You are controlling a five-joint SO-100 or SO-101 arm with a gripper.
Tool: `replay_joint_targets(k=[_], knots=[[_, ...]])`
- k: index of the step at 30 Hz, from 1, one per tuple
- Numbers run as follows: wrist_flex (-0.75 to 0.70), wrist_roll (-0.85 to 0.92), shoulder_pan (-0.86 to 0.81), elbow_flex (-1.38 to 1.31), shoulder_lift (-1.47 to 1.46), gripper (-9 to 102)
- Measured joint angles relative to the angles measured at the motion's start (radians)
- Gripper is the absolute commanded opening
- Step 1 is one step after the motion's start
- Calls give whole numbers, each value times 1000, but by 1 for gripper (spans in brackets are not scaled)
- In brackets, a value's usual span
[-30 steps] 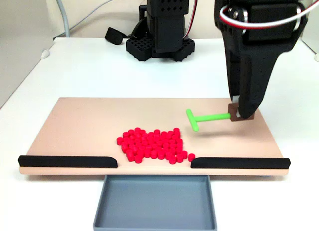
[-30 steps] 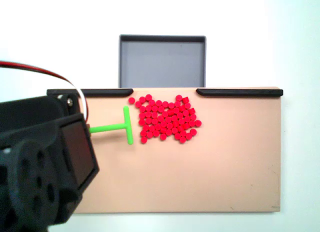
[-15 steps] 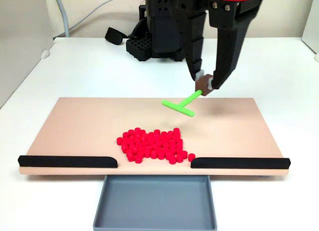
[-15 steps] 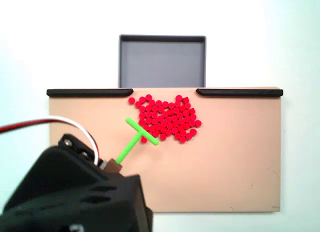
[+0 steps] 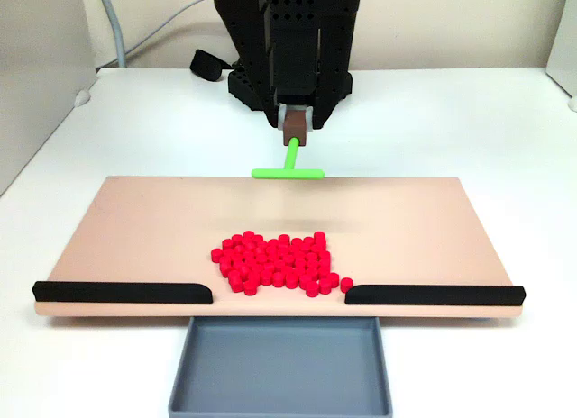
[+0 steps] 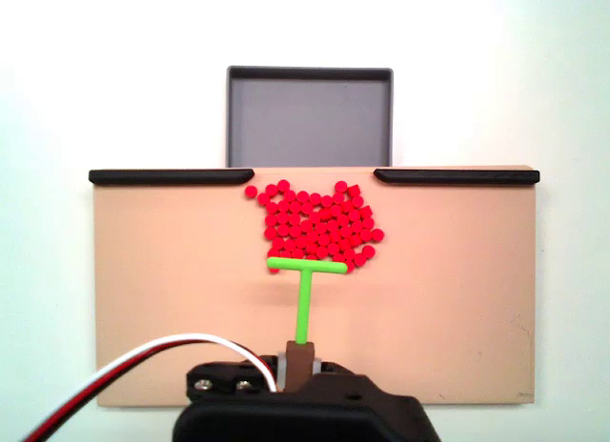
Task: Gather the left side granules
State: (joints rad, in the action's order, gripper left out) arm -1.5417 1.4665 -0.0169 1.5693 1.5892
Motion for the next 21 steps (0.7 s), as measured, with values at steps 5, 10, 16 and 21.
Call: replay_joint_targets(k=[5,10,16,21], knots=[[0,81,-32,0,21,0],[0,98,-43,0,21,0],[0,67,-41,0,21,0],[0,46,-18,0,29,0]])
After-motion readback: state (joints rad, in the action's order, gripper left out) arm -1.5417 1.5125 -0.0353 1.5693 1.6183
